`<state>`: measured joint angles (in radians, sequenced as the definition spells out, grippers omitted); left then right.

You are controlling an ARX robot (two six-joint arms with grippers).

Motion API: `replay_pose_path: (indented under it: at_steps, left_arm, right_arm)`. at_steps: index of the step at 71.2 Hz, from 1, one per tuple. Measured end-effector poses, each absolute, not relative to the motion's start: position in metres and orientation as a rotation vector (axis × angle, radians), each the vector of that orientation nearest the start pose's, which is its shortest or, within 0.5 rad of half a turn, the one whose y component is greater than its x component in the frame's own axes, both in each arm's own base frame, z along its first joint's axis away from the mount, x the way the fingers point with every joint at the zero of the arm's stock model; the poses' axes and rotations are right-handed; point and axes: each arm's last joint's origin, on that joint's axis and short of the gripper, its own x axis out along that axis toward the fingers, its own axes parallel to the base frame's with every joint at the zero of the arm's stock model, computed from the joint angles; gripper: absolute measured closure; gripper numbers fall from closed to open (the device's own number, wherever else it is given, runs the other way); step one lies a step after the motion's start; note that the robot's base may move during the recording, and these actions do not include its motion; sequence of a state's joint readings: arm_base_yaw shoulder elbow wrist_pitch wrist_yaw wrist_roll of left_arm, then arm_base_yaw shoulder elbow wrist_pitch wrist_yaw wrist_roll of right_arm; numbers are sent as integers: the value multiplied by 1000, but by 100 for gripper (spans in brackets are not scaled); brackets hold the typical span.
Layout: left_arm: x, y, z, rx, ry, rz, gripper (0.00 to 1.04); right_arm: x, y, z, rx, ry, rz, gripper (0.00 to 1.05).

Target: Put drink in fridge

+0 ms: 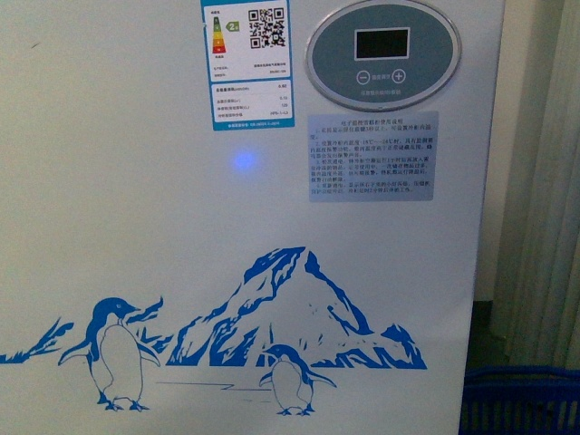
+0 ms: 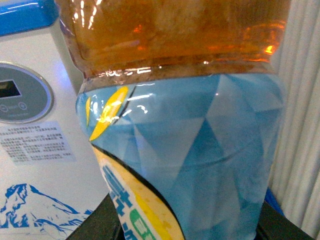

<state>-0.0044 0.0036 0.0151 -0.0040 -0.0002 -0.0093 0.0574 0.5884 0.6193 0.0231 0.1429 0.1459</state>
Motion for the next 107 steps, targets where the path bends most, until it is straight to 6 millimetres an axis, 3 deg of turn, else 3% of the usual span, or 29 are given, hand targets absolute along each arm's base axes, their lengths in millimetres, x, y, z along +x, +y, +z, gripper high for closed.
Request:
replay_pose_path:
  at_steps: [17, 33, 107]
  left_arm:
    - [97, 0, 168, -9, -7, -4, 8]
    - [97, 0, 168, -9, -7, -4, 8]
    - [97, 0, 168, -8, -8, -4, 8]
  right_arm:
    - [113, -4, 315, 176, -81, -109, 66]
    - [102, -3, 300, 179, -93, -73, 66]
    - [103, -1, 293, 182, -83, -63, 67]
